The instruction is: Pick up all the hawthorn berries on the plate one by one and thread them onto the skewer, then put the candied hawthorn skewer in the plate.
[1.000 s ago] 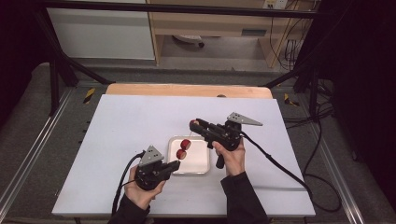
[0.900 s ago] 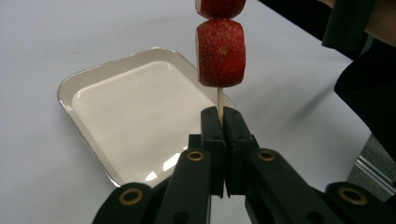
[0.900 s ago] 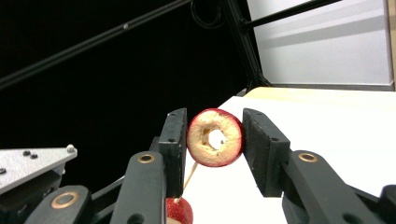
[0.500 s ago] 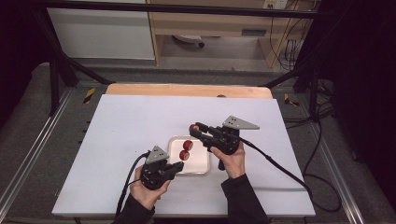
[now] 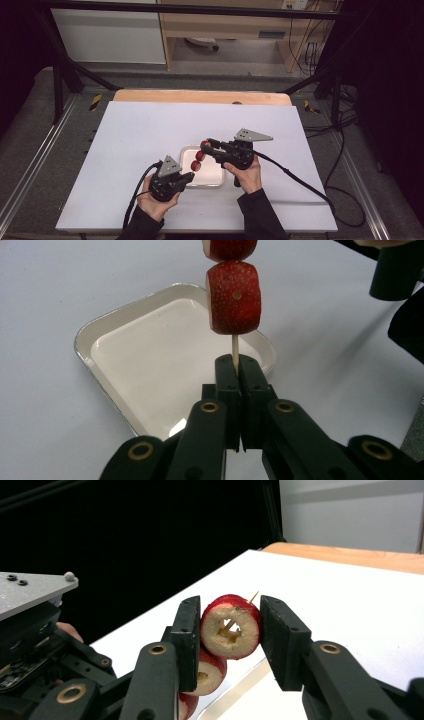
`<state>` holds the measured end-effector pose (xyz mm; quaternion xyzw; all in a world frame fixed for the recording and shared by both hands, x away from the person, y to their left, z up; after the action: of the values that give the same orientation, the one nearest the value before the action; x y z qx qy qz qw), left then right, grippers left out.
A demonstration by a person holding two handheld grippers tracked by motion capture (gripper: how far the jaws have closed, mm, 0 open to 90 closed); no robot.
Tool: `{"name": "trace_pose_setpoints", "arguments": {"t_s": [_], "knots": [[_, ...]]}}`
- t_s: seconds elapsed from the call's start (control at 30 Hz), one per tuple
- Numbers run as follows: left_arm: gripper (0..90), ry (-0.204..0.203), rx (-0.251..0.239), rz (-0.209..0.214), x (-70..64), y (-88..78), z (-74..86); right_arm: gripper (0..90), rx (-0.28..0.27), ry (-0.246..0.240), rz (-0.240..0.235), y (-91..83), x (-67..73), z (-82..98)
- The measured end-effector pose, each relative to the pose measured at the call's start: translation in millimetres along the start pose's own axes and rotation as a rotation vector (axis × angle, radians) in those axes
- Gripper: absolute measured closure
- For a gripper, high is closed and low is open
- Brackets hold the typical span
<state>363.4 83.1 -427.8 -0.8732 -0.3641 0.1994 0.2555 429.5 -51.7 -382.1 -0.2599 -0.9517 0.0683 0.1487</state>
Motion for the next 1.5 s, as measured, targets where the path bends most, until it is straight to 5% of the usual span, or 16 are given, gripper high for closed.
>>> {"name": "trace_pose_setpoints", "arguments": {"t_s": [0.1, 0.17, 0.43, 0.73, 1.03, 1.5], "knots": [[88.8, 0.008, -0.023, 0.001, 1.1, -0.3, -0.9, 61.7, -0.002, 0.008, 0.004, -0.4, -0.8, -0.5], [88.8, 0.01, -0.032, 0.002, 2.1, -1.5, -0.9, 52.5, -0.008, 0.022, -0.003, -1.9, -0.1, -2.8], [88.7, 0.015, -0.018, -0.018, 10.6, -0.1, 5.3, 31.2, 0.039, -0.034, 0.097, -14.7, -10.8, 3.4], [88.7, 0.028, -0.012, -0.021, 15.6, -1.6, 7.7, 9.6, 0.228, -0.098, 0.19, -29.4, -33.8, 36.0], [88.6, 0.025, -0.005, -0.025, 22.4, -3.7, 7.4, 2.1, 0.378, -0.147, 0.25, -53.8, -53.1, 70.4], [88.6, 0.013, 0.03, -0.027, 25.0, 3.9, -1.4, 0.8, 0.426, -0.11, 0.29, -100.1, -75.4, 111.8]]}}
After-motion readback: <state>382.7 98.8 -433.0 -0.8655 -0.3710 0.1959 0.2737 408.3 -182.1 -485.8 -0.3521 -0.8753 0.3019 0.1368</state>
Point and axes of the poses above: each handheld gripper's, and its own axes: y roughly forward along the jaws, z roughly out of its underside, x roughly to its left, the point moved 7 cm from there along y, roughly forward along the jaws, and after that the axes turned 5 degrees about -y, right-handed, at the moved point
